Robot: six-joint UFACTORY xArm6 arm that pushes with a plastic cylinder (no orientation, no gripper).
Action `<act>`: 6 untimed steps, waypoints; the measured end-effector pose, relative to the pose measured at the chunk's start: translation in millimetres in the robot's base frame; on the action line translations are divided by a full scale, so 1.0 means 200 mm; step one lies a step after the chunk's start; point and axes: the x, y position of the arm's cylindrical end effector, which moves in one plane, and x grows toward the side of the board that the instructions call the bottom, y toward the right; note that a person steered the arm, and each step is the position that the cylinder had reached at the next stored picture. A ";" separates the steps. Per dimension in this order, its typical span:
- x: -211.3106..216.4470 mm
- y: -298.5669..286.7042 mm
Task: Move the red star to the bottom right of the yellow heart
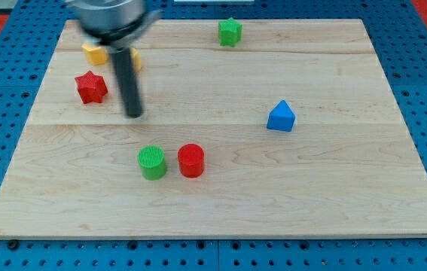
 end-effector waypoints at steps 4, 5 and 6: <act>-0.19 -0.18; -0.19 -0.30; -0.25 -0.35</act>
